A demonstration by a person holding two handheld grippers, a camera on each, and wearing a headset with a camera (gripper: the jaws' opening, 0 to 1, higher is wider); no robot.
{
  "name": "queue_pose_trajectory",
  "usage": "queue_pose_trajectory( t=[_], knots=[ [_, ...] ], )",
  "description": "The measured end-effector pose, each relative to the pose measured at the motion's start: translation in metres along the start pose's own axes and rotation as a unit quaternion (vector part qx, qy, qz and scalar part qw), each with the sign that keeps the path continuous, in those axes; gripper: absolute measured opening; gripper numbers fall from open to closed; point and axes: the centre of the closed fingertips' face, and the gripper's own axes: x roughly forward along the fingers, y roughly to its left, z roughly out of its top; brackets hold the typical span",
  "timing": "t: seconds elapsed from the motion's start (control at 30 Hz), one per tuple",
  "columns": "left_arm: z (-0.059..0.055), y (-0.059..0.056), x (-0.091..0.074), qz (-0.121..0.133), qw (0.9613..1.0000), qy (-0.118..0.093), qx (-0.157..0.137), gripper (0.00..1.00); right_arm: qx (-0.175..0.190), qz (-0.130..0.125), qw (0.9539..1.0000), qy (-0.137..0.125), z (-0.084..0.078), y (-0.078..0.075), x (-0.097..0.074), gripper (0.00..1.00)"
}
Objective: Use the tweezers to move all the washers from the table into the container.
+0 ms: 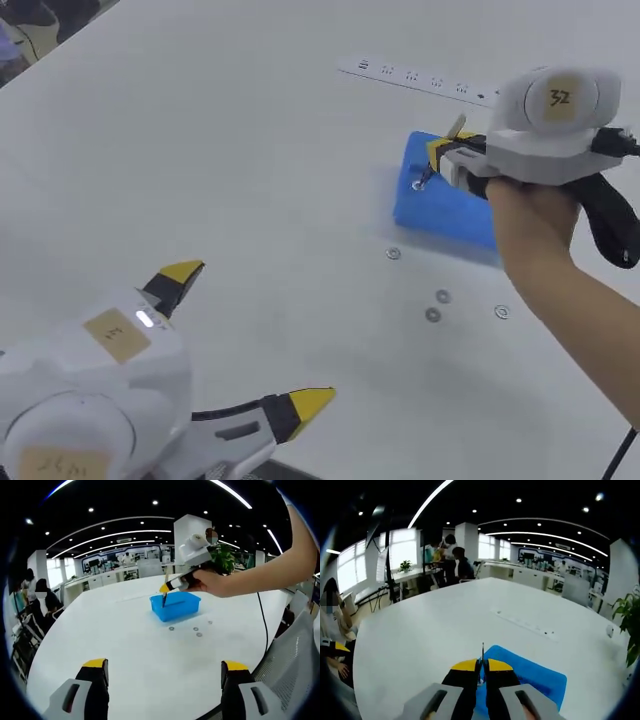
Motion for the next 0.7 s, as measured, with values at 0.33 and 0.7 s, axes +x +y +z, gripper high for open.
queue_pose_trajectory(
  t=[0.33, 0.7],
  knots=[
    [-0.001, -0.001, 0.0, -0.001, 1.0, 0.002, 0.002, 0.95, 0.002, 0.006, 0.9997, 0.022, -0.018, 0.006, 0.002, 0.01],
    [-0.002, 0.0, 0.001, 0.001, 1.0, 0.007, 0.003, 0.95, -0.004, 0.014, 0.9996, 0.024, -0.025, 0.011, 0.005, 0.02]
  ],
)
